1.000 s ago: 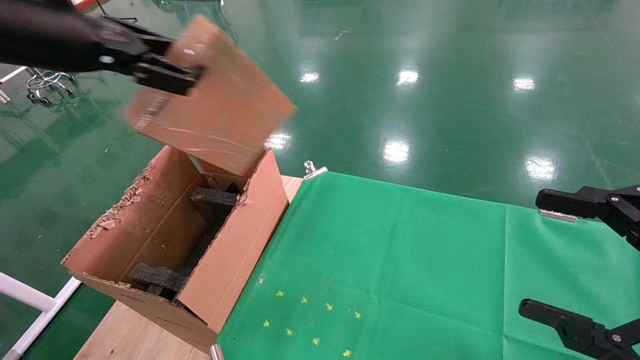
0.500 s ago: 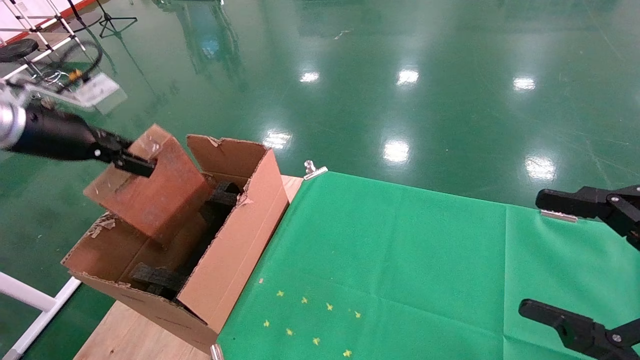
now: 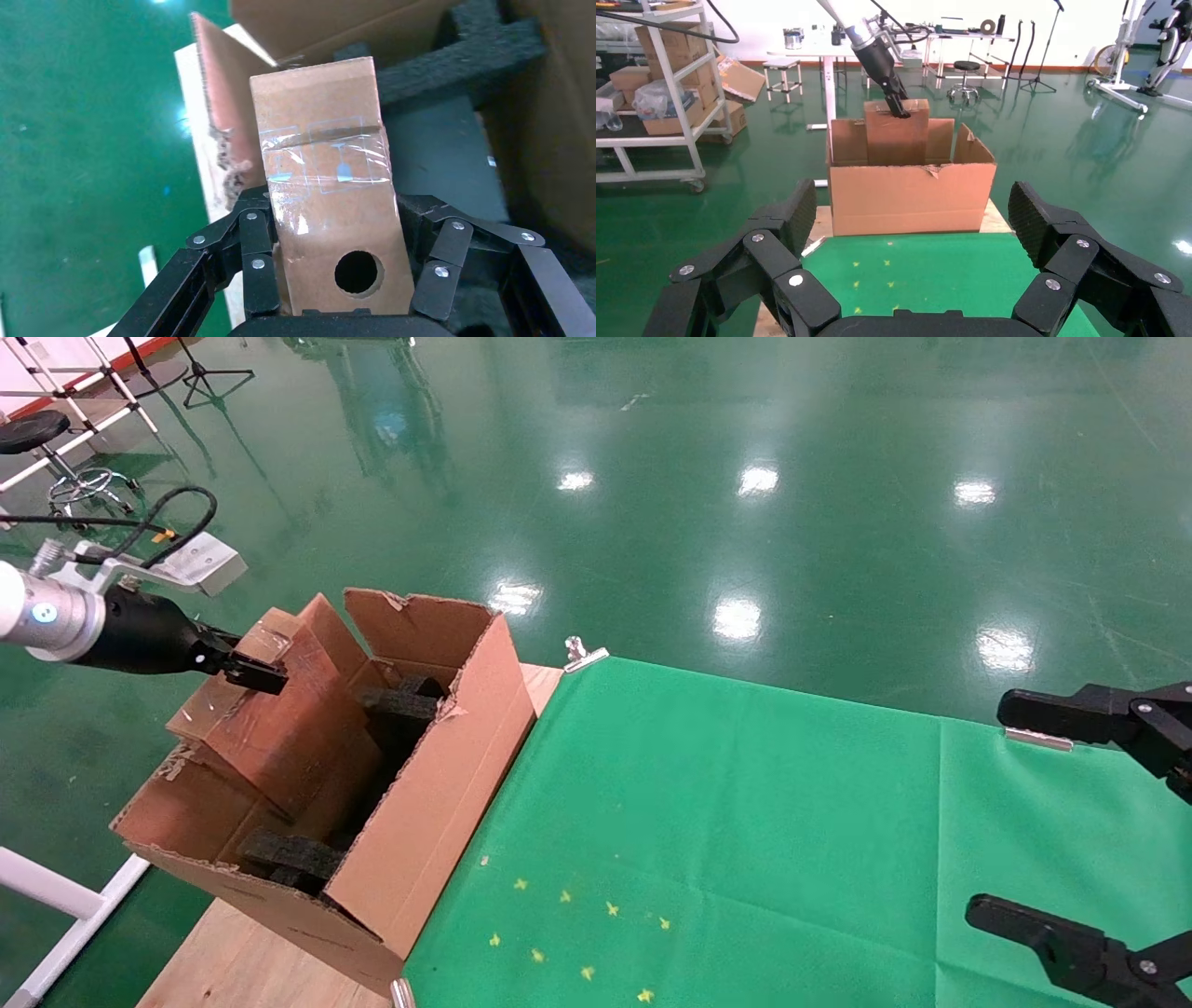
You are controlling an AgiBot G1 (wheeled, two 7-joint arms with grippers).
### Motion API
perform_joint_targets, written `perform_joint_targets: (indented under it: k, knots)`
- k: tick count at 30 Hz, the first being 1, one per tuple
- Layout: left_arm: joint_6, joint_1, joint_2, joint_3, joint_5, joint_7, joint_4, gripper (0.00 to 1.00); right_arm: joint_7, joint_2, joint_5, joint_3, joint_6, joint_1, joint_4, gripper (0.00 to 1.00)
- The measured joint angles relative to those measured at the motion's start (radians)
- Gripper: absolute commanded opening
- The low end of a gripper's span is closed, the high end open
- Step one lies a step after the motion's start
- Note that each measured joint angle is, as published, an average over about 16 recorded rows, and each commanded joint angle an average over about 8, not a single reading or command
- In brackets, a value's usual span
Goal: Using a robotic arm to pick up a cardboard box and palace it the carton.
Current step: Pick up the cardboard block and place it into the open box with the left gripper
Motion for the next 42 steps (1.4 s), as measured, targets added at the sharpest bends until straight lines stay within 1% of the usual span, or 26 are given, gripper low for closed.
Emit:
perform_joint_targets:
  k: [9,16,31,38,39,40,42]
  knots:
    - [-0.158,0.048,0.055,-0.007,-0.006,0.037,0.123,0.0,0.0,0.0,0.0,0.0,0.0,0.0,0.0,1.0]
    - [-0.226,0.098,0.075,-0.018,-0.021,0.047,0.171,0.0,0.0,0.0,0.0,0.0,0.0,0.0,0.0,1.0]
    - [-0.181,0.18,0.077,-0.055,-0.075,0.051,0.22,0.0,0.0,0.0,0.0,0.0,0.0,0.0,0.0,1.0]
    - [-0.18,0.217,0.077,-0.075,-0.102,0.04,0.229,0.0,0.0,0.0,0.0,0.0,0.0,0.0,0.0,1.0]
    - [-0.181,0.221,0.077,-0.078,-0.106,0.038,0.23,0.01,0.0,0.0,0.0,0.0,0.0,0.0,0.0,1.0]
    - [-0.183,0.226,0.077,-0.081,-0.11,0.037,0.231,0.12,0.0,0.0,0.0,0.0,0.0,0.0,0.0,1.0]
    - [-0.186,0.233,0.078,-0.086,-0.117,0.034,0.231,0.37,0.0,0.0,0.0,0.0,0.0,0.0,0.0,1.0]
